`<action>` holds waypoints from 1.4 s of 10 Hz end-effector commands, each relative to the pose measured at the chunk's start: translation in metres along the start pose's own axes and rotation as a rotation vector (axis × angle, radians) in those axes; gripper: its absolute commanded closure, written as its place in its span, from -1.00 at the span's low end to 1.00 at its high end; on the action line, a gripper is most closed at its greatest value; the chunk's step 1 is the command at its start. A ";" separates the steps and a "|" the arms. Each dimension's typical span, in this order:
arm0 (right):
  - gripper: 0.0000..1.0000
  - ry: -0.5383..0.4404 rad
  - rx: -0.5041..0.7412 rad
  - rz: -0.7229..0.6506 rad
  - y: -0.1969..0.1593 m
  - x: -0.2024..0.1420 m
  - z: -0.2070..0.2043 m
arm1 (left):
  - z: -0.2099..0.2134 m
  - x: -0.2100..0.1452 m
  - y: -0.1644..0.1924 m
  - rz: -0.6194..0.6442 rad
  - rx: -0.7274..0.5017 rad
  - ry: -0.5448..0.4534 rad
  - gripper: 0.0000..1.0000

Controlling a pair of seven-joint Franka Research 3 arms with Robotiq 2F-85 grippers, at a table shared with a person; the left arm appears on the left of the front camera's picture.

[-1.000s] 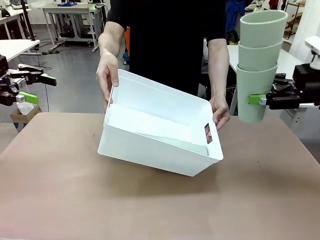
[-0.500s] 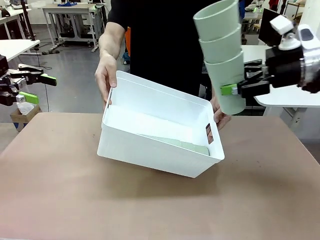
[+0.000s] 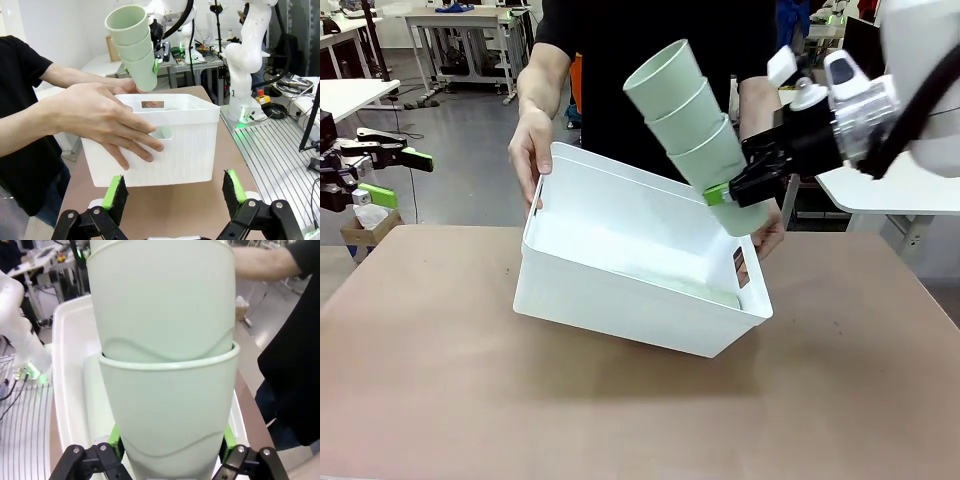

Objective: Stack the cups and store them in the basket.
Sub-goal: Place the stack of Reusable plastic cups into the Pantry Basket.

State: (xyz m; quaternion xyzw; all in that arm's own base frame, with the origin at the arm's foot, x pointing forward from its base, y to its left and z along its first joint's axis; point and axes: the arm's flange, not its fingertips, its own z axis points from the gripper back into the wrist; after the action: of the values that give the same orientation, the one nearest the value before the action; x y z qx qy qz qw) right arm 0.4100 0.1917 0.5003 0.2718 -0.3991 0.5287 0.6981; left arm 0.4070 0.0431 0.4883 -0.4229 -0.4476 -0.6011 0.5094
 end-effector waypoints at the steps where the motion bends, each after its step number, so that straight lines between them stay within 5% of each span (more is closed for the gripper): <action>1: -0.73 0.060 -0.033 -0.031 -0.009 0.016 -0.025 | 0.000 0.002 -0.001 -0.003 -0.001 0.000 -1.00; 8: -0.73 0.289 -0.083 0.054 -0.004 0.000 -0.115 | 0.000 0.002 -0.001 -0.003 -0.001 0.000 -1.00; 14: -0.73 0.380 -0.132 0.115 0.017 -0.021 -0.132 | 0.000 0.002 -0.001 -0.003 -0.001 0.000 -1.00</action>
State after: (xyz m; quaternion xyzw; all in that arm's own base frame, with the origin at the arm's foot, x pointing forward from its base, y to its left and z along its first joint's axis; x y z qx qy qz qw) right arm 0.4284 0.2875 0.4116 0.1181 -0.3051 0.5921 0.7364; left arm 0.4070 0.0432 0.4882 -0.4229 -0.4476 -0.6011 0.5094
